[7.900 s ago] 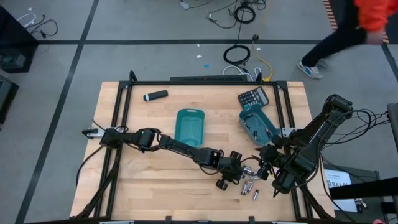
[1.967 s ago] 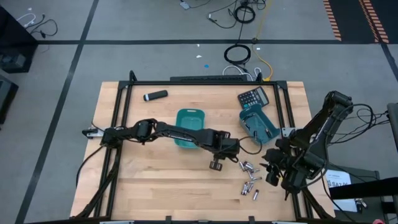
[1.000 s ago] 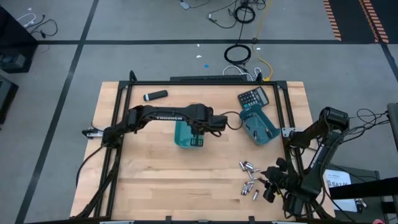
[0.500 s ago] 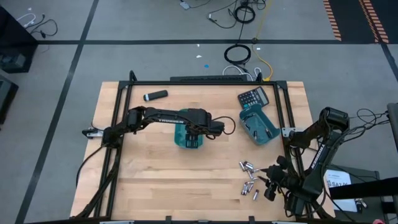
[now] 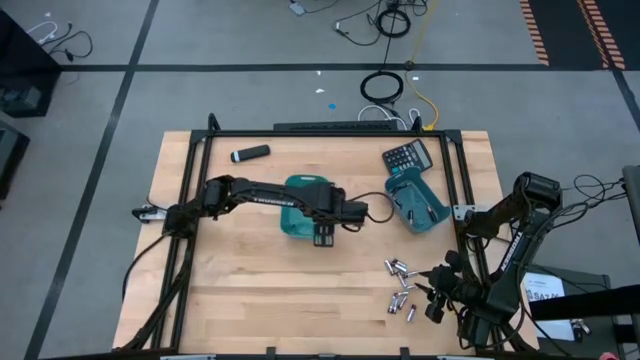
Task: Sort batteries
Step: Put the silver battery into the green bin
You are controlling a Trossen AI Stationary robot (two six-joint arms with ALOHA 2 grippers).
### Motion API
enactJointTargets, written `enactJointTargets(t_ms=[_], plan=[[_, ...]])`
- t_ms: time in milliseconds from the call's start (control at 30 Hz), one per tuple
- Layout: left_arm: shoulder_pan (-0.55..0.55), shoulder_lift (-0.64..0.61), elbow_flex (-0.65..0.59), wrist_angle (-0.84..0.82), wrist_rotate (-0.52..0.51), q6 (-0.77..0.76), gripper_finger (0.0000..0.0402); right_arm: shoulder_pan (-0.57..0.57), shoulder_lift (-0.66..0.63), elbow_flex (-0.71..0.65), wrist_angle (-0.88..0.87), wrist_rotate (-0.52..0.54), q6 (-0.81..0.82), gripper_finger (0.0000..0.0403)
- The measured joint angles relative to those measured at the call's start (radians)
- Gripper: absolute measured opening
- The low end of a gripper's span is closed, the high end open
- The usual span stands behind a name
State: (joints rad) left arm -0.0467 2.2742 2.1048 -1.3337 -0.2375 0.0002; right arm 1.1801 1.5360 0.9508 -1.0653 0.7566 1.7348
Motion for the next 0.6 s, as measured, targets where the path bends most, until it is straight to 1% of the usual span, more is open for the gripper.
enactJointTargets(t_ms=[100, 200, 333, 433, 600], plan=[[-0.018, 0.000, 0.000, 0.091, 0.000, -0.006, 0.0220, 0.000, 0.000, 0.000, 0.000, 0.001, -0.010, 0.0137], [-0.055, 0.000, 0.000, 0.178, 0.008, 0.051, 0.0221, 0.000, 0.000, 0.000, 0.005, -0.003, -0.047, 0.0137], [-0.110, 0.017, 0.000, 0.310, 0.055, 0.149, 0.0221, 0.000, 0.000, 0.000, 0.020, -0.025, -0.127, 0.0137], [-0.145, 0.039, 0.000, 0.427, 0.062, 0.206, 0.0221, -0.005, 0.000, 0.000, 0.038, -0.027, -0.087, 0.0137], [-0.166, 0.111, 0.000, 0.578, 0.175, 0.221, 0.0221, -0.021, -0.001, 0.000, 0.054, -0.065, -0.016, 0.0137]])
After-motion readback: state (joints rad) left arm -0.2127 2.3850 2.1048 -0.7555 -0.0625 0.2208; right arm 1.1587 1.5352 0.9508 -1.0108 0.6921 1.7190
